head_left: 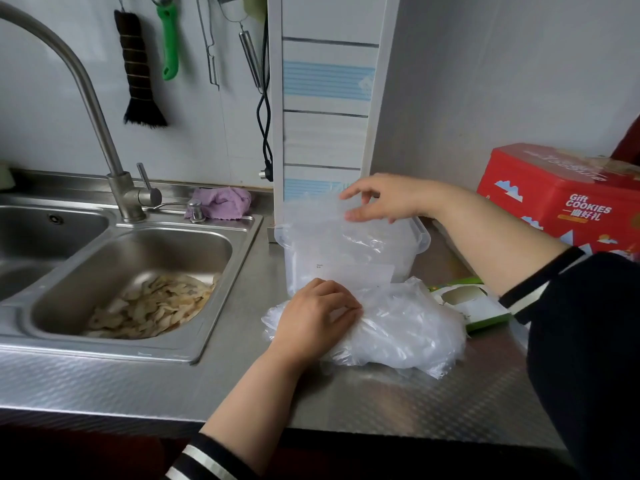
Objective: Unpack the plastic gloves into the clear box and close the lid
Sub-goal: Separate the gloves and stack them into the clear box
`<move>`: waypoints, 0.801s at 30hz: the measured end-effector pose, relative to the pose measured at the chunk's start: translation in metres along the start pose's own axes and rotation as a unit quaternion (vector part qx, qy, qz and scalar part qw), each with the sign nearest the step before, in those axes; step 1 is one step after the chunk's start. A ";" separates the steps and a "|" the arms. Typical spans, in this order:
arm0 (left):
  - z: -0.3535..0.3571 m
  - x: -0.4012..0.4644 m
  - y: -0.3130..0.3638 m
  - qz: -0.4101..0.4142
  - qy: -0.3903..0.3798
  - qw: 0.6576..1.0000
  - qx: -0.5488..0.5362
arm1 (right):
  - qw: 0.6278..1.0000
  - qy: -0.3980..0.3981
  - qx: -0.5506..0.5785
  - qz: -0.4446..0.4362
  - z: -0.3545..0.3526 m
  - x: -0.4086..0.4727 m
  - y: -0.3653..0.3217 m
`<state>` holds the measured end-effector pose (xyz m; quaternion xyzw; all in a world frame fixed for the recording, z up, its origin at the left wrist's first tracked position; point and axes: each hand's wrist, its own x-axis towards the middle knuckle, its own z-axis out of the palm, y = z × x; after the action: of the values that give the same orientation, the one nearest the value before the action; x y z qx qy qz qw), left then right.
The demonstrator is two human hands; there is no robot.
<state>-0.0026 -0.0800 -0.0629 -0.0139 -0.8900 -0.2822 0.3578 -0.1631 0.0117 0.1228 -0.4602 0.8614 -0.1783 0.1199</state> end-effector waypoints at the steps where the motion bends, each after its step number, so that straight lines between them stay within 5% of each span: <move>1: 0.001 0.000 0.001 0.002 -0.001 1.000 0.000 | 0.998 -0.059 -0.007 0.017 0.002 0.000 -0.001; 9: -0.002 0.000 -0.001 -0.005 -0.009 1.000 -0.007 | 0.963 -0.185 -0.165 0.102 0.048 0.044 -0.005; 15: -0.005 0.000 -0.001 0.001 -0.014 1.000 -0.016 | 0.954 -0.221 -0.163 0.123 0.065 0.048 0.004; 20: -0.007 0.001 0.000 0.015 -0.001 1.000 -0.011 | 0.990 -0.114 -0.043 0.068 0.027 0.027 0.001; 24: -0.008 0.002 0.004 0.025 0.027 0.999 -0.015 | 0.996 0.086 0.027 -0.019 0.009 -0.009 0.002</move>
<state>0.0022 -0.0816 -0.0550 -0.0332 -0.8752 -0.2866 0.3883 -0.1564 0.0183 0.1141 -0.4560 0.8546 -0.2422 0.0544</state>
